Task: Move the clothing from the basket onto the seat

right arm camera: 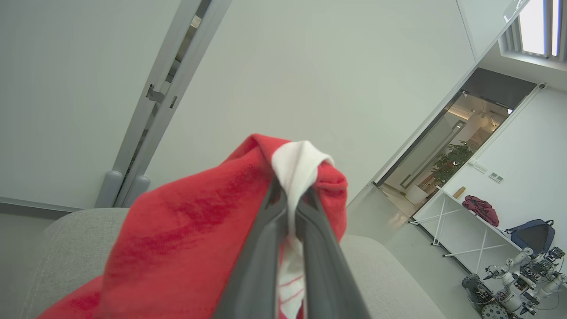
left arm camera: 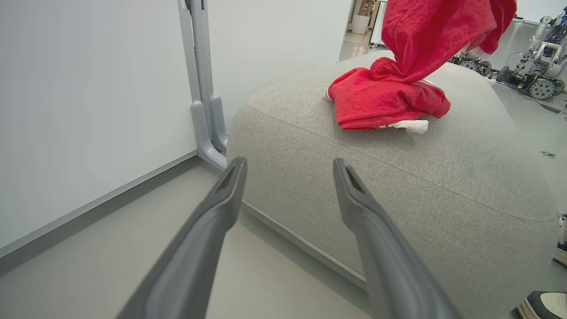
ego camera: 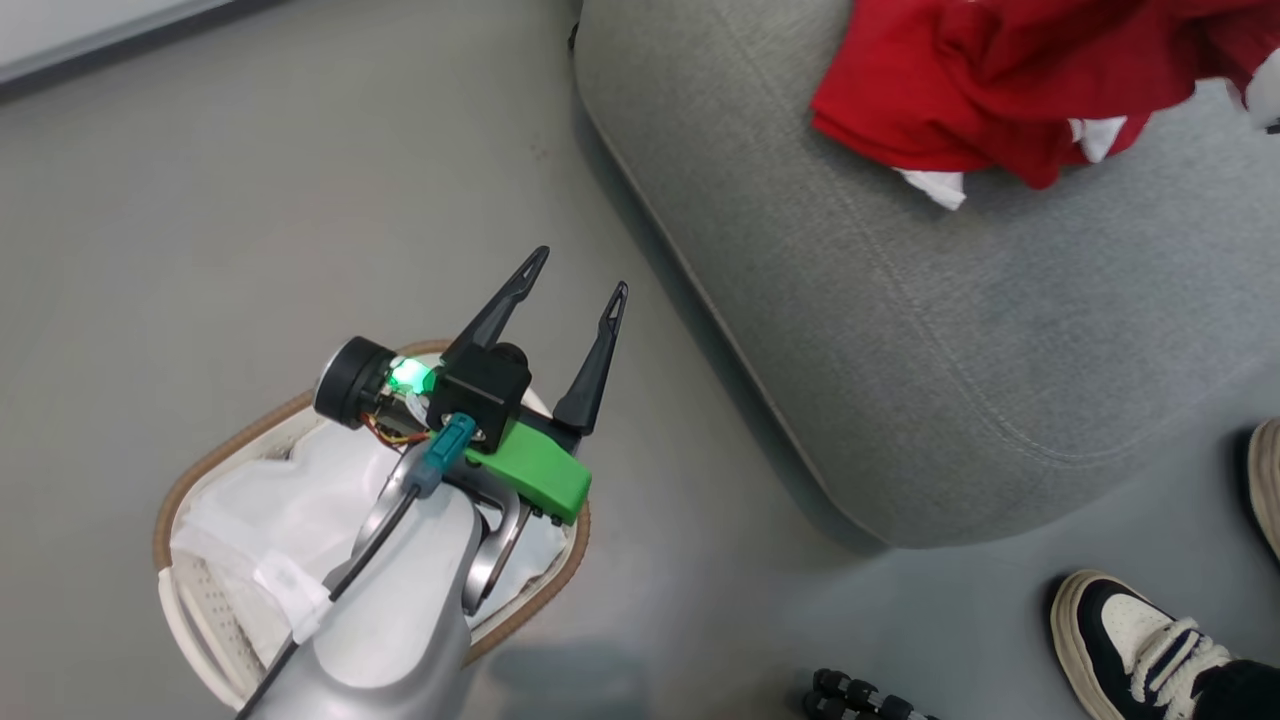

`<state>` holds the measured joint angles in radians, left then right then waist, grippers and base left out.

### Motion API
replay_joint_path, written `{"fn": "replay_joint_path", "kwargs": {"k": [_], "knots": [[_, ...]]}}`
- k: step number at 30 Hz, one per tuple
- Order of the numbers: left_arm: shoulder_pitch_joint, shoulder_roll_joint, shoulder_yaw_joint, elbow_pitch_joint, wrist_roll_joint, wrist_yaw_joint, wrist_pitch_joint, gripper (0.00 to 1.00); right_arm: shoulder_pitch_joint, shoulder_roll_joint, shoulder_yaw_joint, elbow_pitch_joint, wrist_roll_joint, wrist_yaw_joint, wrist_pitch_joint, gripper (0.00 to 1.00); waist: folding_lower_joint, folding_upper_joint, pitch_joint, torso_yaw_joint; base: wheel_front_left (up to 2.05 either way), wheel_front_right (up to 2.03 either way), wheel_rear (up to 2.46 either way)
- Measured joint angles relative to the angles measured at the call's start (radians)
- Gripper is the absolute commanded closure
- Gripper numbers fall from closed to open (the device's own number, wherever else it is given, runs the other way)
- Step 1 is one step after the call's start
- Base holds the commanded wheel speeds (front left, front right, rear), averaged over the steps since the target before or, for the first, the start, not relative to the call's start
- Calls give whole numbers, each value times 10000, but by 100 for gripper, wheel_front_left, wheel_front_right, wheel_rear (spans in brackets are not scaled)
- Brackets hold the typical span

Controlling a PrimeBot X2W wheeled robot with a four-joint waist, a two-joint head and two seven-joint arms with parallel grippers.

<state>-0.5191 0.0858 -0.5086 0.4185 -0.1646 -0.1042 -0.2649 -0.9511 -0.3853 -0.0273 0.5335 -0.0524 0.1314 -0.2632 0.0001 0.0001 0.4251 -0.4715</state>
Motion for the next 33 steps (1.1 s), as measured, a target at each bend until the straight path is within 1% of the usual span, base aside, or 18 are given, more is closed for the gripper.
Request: {"fn": "replay_joint_path", "kwargs": {"k": [3,5,6,7,8,9,11,13,19,24,28,31,33], "knots": [[-140,67,77,42,36,-21,2,0,-52,48,-598,725,-211,0,0,100,0,0,275,269,0,0,0],[-184,104,125,75,42,-44,2,0,-29,180,-1120,993,-368,0,0,100,0,0,444,450,0,0,0],[-189,144,140,109,42,-71,0,0,26,232,-1417,1141,-472,0,-2,87,0,0,529,553,0,0,0],[-190,192,186,115,44,-73,2,0,161,274,-1707,1290,-596,0,-2,72,0,0,611,652,0,0,0],[-194,236,245,107,46,-75,2,0,305,337,-1977,1423,-669,0,0,40,0,0,677,730,0,0,0],[-198,290,314,109,69,-73,2,0,482,422,-2341,1586,-757,0,2,0,0,0,753,822,0,0,0],[-199,401,470,113,73,-73,0,0,757,635,-2901,1722,-980,0,2,0,0,0,889,989,0,0,0],[-198,522,585,140,73,-71,2,0,938,918,-3254,1651,-1066,0,0,0,1,0,986,1113,0,0,0],[56,589,1043,79,67,6,2,0,2266,1799,-3448,1103,-995,0,0,0,0,-1,931,1277,0,0,0],[445,550,1597,-63,-40,178,2,0,3443,2347,-3162,491,-571,0,0,0,0,-1,618,1338,0,0,0],[810,476,2113,-313,-94,290,2,0,4319,2598,-2817,21,-128,0,2,0,0,0,333,1502,0,0,0],[1063,424,2456,-537,-79,293,2,0,4615,2824,-2652,-376,414,0,0,0,0,0,140,1704,0,0,0],[1242,403,2685,-625,-25,313,2,0,4697,2892,-2263,-640,464,0,0,0,0,-1,15,1851,0,0,0]]}}
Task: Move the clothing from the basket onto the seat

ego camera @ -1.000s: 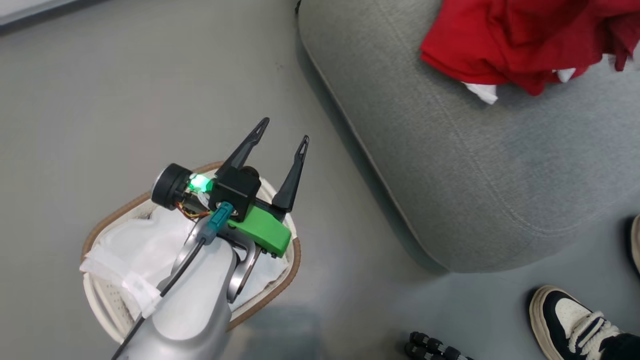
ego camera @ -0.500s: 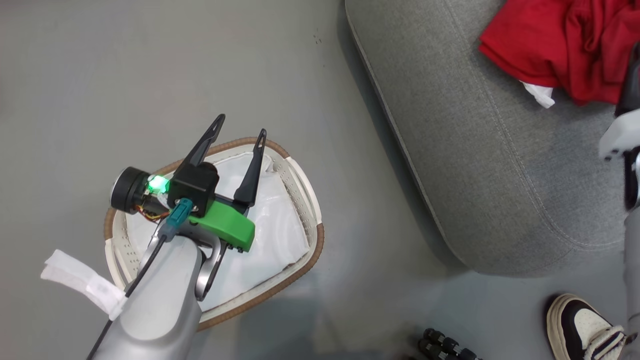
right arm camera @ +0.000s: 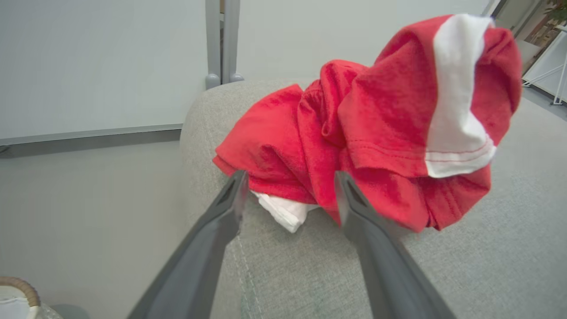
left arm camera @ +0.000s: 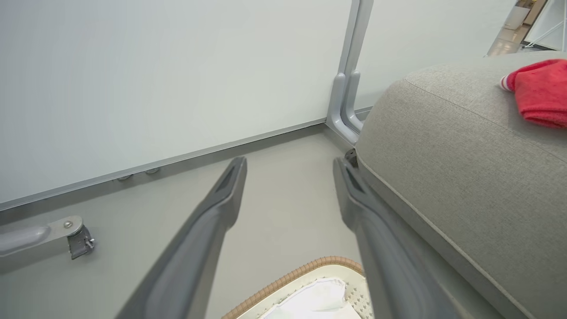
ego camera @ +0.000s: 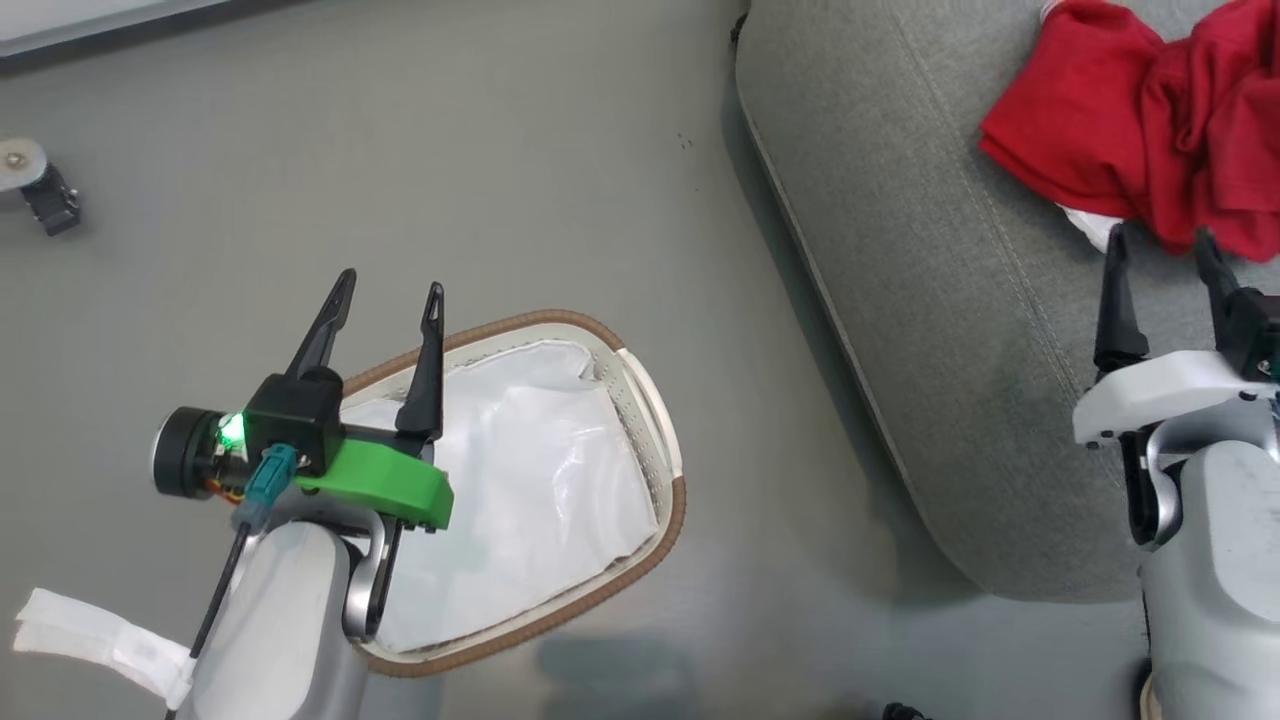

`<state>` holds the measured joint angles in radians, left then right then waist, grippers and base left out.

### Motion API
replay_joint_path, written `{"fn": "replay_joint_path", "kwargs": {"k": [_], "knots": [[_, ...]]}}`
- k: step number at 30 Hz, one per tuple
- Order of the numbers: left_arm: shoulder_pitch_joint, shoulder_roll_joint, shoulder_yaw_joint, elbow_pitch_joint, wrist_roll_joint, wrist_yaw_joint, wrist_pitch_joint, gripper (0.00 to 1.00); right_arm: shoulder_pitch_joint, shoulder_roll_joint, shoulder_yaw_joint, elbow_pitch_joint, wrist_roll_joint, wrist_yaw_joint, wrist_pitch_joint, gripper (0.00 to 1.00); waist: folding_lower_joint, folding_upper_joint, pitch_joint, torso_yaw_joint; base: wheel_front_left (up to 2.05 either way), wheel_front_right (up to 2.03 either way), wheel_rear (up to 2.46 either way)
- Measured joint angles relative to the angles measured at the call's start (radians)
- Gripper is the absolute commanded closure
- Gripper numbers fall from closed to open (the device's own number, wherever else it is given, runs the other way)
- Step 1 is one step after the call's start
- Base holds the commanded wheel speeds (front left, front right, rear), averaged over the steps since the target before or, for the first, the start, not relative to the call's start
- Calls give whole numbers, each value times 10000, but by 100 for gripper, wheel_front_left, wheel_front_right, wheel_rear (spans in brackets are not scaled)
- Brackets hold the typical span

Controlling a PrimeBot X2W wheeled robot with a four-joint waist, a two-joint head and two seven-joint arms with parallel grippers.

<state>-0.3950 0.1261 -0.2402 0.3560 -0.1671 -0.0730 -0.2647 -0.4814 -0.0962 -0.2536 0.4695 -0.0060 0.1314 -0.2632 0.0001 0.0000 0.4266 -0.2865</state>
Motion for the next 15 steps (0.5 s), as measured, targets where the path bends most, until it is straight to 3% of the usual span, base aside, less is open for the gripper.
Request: {"fn": "replay_joint_path", "kwargs": {"k": [10,15], "knots": [[640,-311,1227,-205,109,25,0,0,-321,297,1935,-182,385,0,0,0,-1,0,-575,1053,0,0,0],[828,-495,1810,-113,136,-56,0,0,-342,431,2366,-125,543,0,2,0,0,0,-836,1689,0,0,0]]}}
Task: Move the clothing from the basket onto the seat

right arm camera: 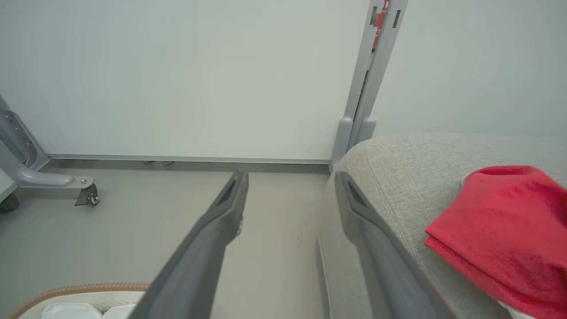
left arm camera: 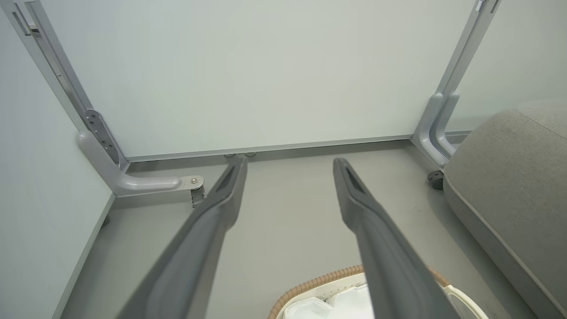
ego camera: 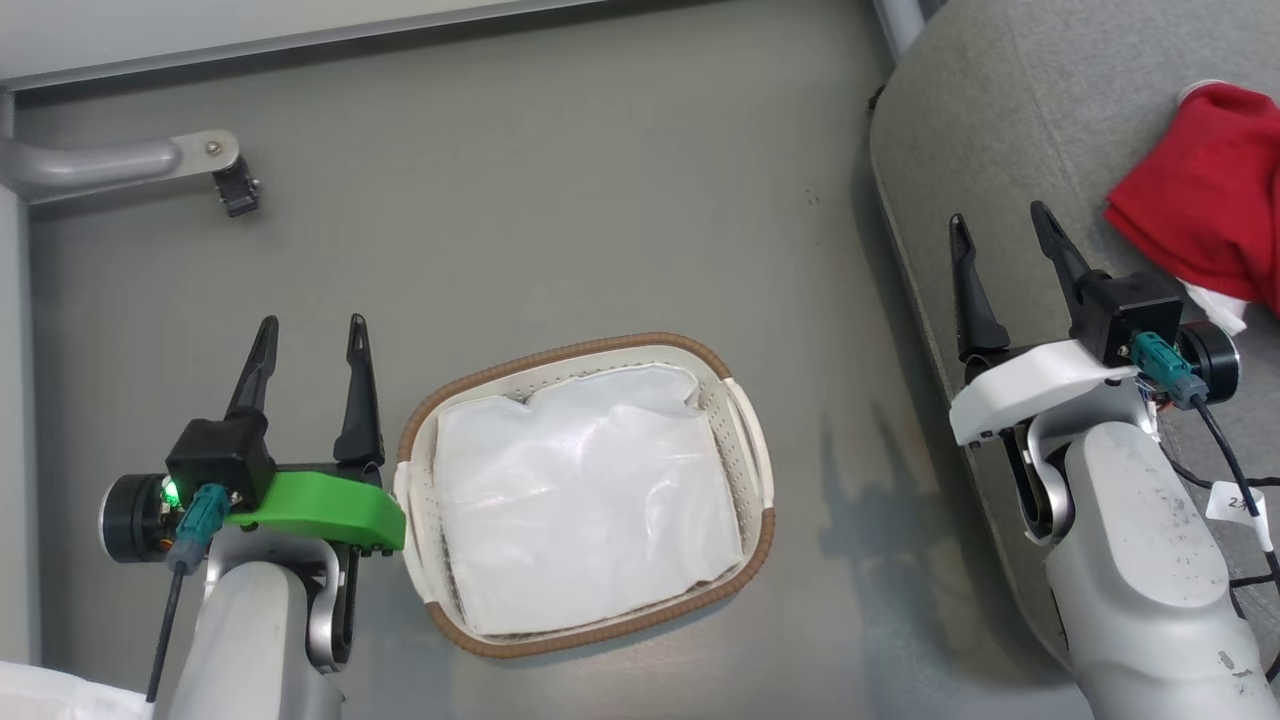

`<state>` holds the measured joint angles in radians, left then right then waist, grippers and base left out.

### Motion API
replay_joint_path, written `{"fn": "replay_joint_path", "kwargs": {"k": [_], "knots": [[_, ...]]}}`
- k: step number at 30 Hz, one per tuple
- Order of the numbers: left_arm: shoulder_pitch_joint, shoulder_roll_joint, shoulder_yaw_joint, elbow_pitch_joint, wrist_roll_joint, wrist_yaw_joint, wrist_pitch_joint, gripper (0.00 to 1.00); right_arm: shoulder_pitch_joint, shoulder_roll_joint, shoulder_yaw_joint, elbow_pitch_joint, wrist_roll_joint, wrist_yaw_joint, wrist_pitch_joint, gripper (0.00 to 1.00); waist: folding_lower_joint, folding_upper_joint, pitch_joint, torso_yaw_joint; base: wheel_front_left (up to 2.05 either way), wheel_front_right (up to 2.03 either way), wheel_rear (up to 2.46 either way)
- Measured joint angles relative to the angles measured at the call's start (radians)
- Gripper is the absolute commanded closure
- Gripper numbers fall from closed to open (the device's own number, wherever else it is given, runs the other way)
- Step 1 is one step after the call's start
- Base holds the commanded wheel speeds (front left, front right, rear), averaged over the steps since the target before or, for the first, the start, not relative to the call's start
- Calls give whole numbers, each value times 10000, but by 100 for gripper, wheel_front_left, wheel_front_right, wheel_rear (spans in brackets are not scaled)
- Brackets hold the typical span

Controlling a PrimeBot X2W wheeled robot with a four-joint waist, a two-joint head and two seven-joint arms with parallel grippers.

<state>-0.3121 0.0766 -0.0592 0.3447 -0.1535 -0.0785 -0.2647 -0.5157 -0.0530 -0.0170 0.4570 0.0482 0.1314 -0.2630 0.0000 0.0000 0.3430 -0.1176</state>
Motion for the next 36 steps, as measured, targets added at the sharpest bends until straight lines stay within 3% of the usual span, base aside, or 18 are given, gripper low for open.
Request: {"fn": "replay_joint_path", "kwargs": {"k": [10,19,27,28,36], "knots": [[467,-184,692,236,65,-278,0,0,581,44,303,-29,389,0,-2,0,0,0,-679,846,0,0,0],[1214,-249,1018,357,59,-368,0,0,1529,44,568,2,755,0,-2,0,0,0,-1450,939,0,0,0],[1640,-261,744,420,-750,-420,0,0,2150,44,612,-38,934,0,-2,0,0,0,-1971,936,0,0,0],[1662,-261,715,447,-807,-433,0,100,2188,44,616,-33,938,0,-2,100,-1,0,-2006,945,0,0,0],[1838,-345,663,1003,-1093,-433,140,100,2631,146,579,499,1220,0,171,100,-1,0,-2046,949,0,0,0]]}}
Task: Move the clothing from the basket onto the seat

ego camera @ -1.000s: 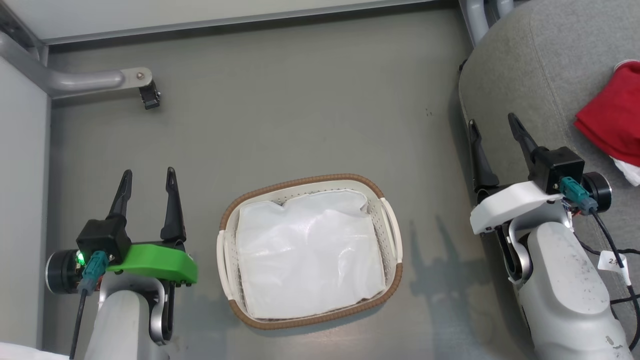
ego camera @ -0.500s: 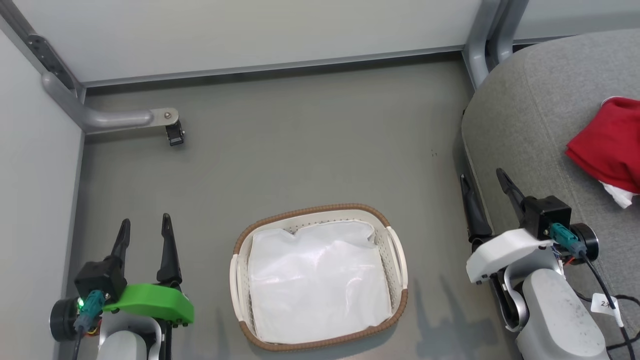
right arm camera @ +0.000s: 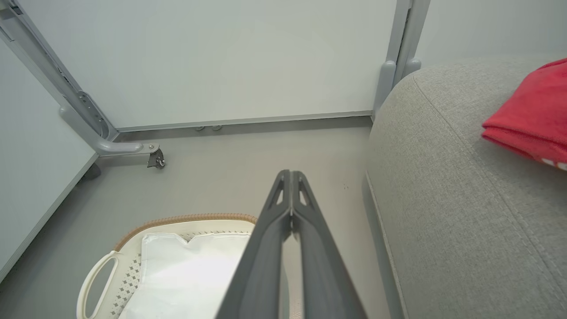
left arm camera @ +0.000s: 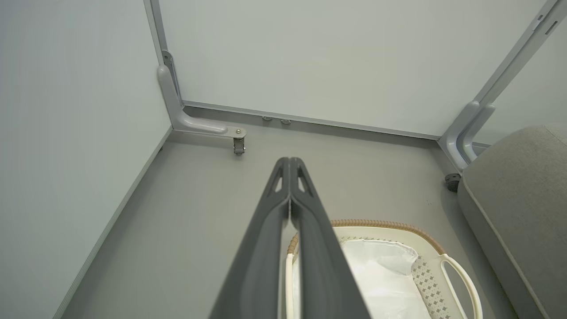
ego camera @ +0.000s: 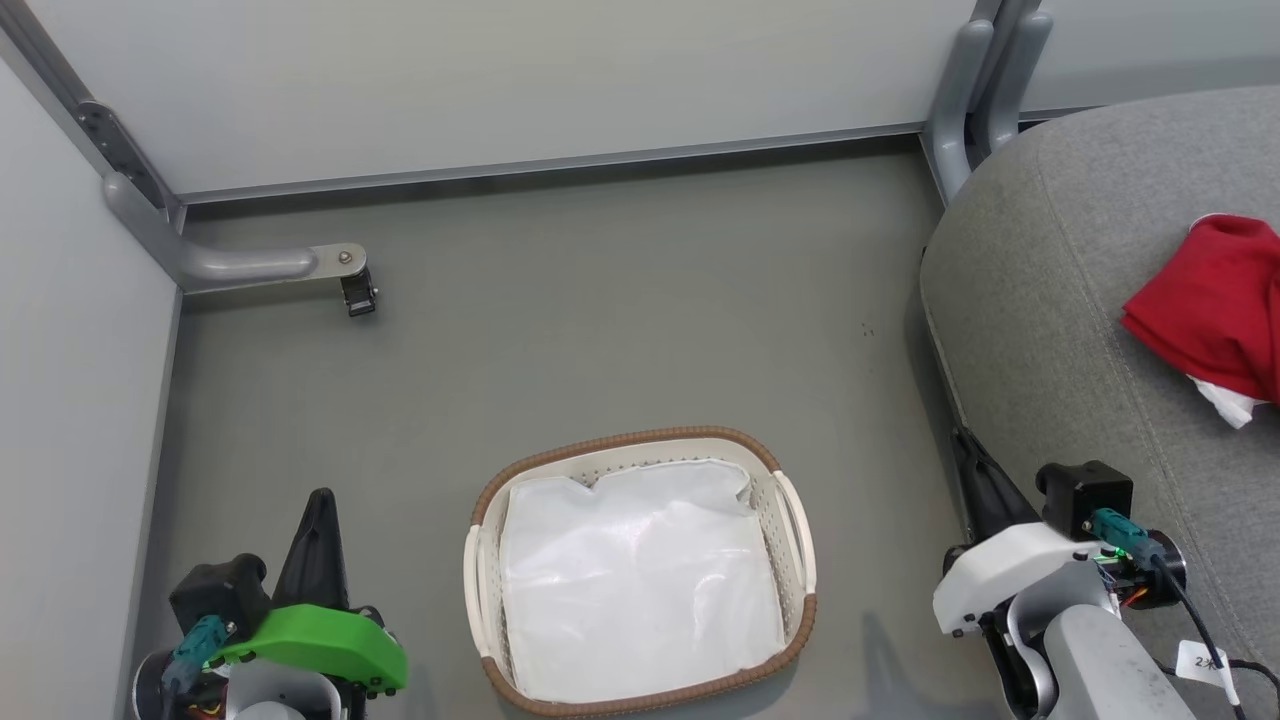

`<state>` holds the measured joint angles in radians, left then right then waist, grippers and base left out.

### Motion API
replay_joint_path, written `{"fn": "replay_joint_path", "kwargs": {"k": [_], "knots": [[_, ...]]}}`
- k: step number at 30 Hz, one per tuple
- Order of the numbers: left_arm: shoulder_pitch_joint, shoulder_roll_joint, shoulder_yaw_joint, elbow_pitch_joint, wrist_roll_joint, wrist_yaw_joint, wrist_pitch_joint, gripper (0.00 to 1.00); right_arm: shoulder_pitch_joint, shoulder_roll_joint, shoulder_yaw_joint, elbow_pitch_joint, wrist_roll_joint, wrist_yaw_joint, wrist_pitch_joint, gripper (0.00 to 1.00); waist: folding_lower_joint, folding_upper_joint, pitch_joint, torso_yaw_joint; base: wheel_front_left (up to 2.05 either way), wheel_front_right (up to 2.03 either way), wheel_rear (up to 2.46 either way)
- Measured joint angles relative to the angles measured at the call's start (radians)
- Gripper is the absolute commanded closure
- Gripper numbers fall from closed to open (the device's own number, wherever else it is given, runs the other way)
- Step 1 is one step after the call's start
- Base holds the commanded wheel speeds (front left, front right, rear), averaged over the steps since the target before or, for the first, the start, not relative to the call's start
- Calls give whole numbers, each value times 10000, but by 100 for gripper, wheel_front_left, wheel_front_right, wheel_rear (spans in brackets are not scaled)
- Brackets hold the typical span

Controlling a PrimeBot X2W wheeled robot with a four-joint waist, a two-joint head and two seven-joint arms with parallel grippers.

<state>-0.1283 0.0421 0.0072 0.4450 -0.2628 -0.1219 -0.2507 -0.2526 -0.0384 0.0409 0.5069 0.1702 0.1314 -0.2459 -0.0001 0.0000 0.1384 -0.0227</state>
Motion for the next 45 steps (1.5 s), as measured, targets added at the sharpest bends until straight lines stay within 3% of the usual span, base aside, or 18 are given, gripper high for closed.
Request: {"fn": "replay_joint_path", "kwargs": {"k": [27,45], "knots": [[22,4,351,-685,-4807,-12,1277,100,441,-13,-535,-918,5116,0,1254,100,0,0,-319,54,0,0,0],[59,8,546,-1014,-6991,-13,1887,100,689,-29,-786,-1354,7484,-2,1854,100,0,0,-510,85,0,0,0]]}}
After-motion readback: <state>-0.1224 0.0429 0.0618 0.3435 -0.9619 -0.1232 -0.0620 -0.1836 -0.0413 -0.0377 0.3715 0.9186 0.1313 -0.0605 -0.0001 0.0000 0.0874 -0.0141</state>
